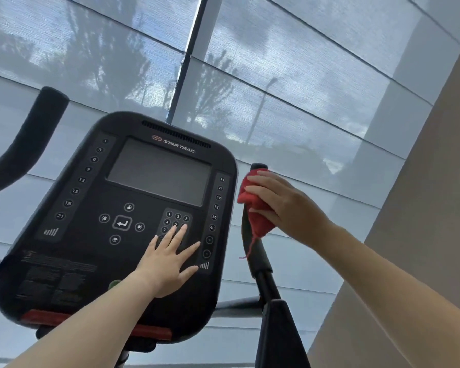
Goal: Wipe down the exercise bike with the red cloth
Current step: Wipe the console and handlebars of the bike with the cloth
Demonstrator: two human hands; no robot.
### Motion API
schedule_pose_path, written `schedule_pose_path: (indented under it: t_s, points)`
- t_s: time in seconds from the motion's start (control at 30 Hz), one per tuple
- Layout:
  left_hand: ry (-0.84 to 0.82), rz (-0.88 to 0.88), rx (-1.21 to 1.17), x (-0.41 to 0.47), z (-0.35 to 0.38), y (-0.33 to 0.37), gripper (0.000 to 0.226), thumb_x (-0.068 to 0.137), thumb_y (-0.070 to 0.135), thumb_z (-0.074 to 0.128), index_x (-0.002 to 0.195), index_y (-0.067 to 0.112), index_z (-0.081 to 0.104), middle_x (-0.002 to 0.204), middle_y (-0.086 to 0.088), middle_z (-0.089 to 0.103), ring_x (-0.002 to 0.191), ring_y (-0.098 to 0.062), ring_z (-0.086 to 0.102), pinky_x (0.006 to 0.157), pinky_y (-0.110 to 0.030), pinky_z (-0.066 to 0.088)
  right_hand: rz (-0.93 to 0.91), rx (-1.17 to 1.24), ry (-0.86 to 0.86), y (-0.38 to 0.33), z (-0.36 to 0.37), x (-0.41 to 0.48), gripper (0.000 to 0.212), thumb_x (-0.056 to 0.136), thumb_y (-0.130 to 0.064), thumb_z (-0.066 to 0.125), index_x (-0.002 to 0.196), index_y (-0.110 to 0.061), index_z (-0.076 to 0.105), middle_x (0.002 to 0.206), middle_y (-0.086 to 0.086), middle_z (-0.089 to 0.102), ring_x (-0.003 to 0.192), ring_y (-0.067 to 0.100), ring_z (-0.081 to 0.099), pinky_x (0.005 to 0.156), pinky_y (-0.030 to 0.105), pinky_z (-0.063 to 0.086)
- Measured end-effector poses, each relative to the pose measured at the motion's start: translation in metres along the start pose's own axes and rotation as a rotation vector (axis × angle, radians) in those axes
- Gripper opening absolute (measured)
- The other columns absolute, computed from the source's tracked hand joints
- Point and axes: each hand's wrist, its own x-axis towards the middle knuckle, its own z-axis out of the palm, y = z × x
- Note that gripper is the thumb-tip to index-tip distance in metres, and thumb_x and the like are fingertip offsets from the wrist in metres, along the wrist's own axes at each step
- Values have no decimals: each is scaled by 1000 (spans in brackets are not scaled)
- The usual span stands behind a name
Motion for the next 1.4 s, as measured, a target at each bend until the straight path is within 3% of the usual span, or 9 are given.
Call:
schedule_pose_path:
  t_s: [0.1,0.2,0.47,0.63,0.83,1.07,1.17,1.27,1.4]
  points:
    - [5,7,-6,0,-1,-2,60,94,63,13,148,44,-6,154,1,-31,142,-19,-28,117,-45,-5,-109,-227,-201,20,6,23,40,92,-33,46,123,-10,58,132,8,55,130,27,43,109,42,34]
    - [-2,14,-19,-2,-1,-3,60,94,63,14,149,44,-5,154,2,-31,142,-18,-28,118,-45,-6,-148,-383,-507,35,28,18,52,93,-50,37,132,-17,49,141,1,45,140,23,25,118,45,2]
    - [31,30,5,4,9,-7,59,93,64,13,145,47,-12,146,5,-39,131,-16,-39,115,-44,-11,-324,-400,-347,57,44,24,52,91,-59,34,110,-19,62,116,-2,60,123,23,46,116,44,13]
    - [75,44,46,2,13,-10,56,93,63,11,134,48,-25,145,5,-41,130,-14,-40,115,-43,-13,-306,-343,-293,52,51,13,51,91,-56,39,111,-16,64,113,-2,63,120,23,50,115,41,15]
    - [75,41,44,-1,10,-9,57,93,63,12,136,47,-23,147,3,-40,131,-18,-40,115,-44,-13,-411,-261,-296,53,55,12,47,94,-54,38,108,-16,63,107,-2,63,110,22,54,112,36,23]
    - [91,63,66,-1,9,-14,57,94,62,14,138,50,-22,145,6,-40,133,-16,-39,116,-42,-11,-304,-268,-234,39,68,15,44,91,-50,46,76,-13,64,77,-1,61,89,22,56,107,39,32]
    - [89,74,66,-3,8,-17,57,95,60,15,144,50,-13,146,7,-38,138,-15,-33,116,-41,-10,-347,-175,-298,37,71,5,41,93,-50,43,86,-16,65,85,-5,64,95,19,55,111,33,24]
    - [92,61,62,-2,9,-14,58,95,61,15,144,49,-13,147,6,-38,141,-17,-30,116,-42,-10,-394,-200,-350,46,65,5,45,94,-56,37,106,-20,62,112,-3,61,115,20,50,115,34,18]
    - [82,57,64,-1,8,-13,58,95,61,14,144,48,-13,148,5,-36,142,-18,-28,116,-42,-11,-282,-201,-361,46,64,-3,50,92,-55,37,119,-18,58,128,-1,55,130,20,39,116,38,15]
